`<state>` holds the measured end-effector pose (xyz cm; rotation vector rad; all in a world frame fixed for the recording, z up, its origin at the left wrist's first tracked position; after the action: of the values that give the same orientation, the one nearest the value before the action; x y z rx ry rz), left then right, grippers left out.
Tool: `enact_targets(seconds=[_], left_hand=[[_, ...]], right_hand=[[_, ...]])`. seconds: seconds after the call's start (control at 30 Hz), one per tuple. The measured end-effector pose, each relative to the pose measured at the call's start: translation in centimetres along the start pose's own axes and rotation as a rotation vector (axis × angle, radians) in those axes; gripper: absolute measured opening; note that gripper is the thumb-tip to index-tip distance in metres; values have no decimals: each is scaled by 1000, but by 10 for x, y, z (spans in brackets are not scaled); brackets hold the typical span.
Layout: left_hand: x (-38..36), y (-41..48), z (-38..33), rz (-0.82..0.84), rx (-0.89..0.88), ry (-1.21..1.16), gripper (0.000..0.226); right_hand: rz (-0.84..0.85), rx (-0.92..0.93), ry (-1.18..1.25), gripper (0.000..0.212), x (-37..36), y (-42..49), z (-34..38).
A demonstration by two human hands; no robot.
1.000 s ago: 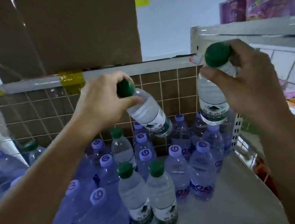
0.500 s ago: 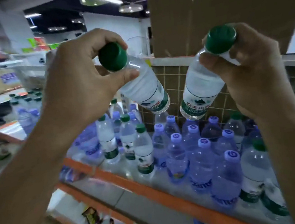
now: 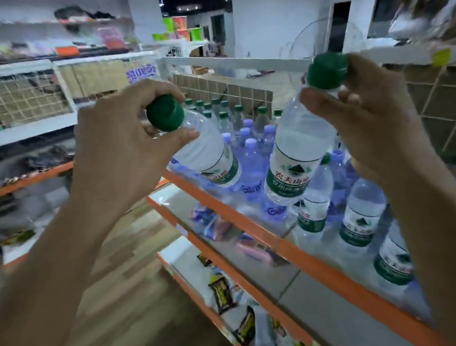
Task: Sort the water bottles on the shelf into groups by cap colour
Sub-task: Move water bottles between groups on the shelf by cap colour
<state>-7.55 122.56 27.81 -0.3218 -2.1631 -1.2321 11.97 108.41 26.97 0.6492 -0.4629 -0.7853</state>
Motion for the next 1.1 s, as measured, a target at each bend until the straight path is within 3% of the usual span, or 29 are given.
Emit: enact_targets(seconds=[0.37,0.73,0.97,1.1], left_hand=[[-89,134,179,149,85,222,39],[-159,255,359,104,166,261,41],[-235,340,479,204,45,201,44],[-282,391,534,296,-45,206,47]], right_hand=[[122,-66,231,18,-175,138,-152],[187,-112,116,28,-352,252,-278],[213,-171,53,25,-477,301,-357],[147,-263,-24,23,-521,330,-403]])
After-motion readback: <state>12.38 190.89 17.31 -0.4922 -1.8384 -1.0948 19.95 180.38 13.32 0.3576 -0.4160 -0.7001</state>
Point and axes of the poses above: each hand's wrist, its own y-axis towards the middle knuckle, its own x-axis out of the back of the hand, z = x × y, the point moved 10 cm from there along y, towards the middle knuckle, and after that the axes turned 9 degrees about y, right-handed, at the moved point
